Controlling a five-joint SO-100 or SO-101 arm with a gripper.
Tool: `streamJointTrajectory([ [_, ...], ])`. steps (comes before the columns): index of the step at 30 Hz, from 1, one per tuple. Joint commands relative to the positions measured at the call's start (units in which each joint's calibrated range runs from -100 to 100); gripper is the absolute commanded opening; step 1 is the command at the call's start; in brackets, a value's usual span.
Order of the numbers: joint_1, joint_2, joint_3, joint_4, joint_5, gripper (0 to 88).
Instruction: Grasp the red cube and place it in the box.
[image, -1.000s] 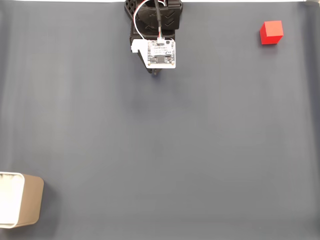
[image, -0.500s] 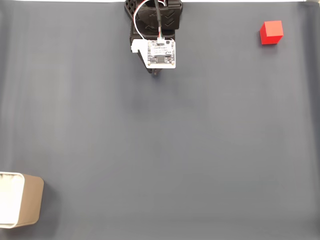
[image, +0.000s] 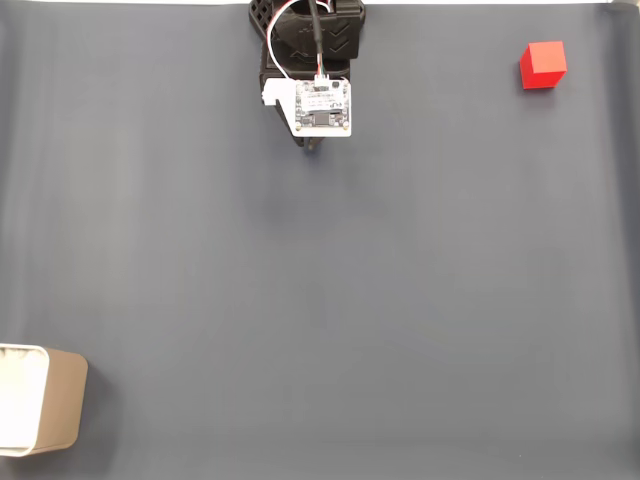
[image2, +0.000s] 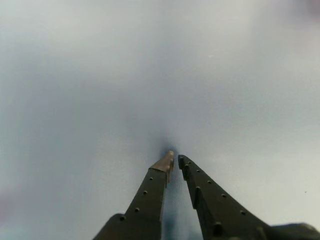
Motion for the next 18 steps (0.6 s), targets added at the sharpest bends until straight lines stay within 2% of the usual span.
streamJointTrajectory([
  [1,0.56,0.09,0.45,1.04,-0.44,0.3],
  [18,0.56,0.09,0.45,1.04,-0.44,0.3],
])
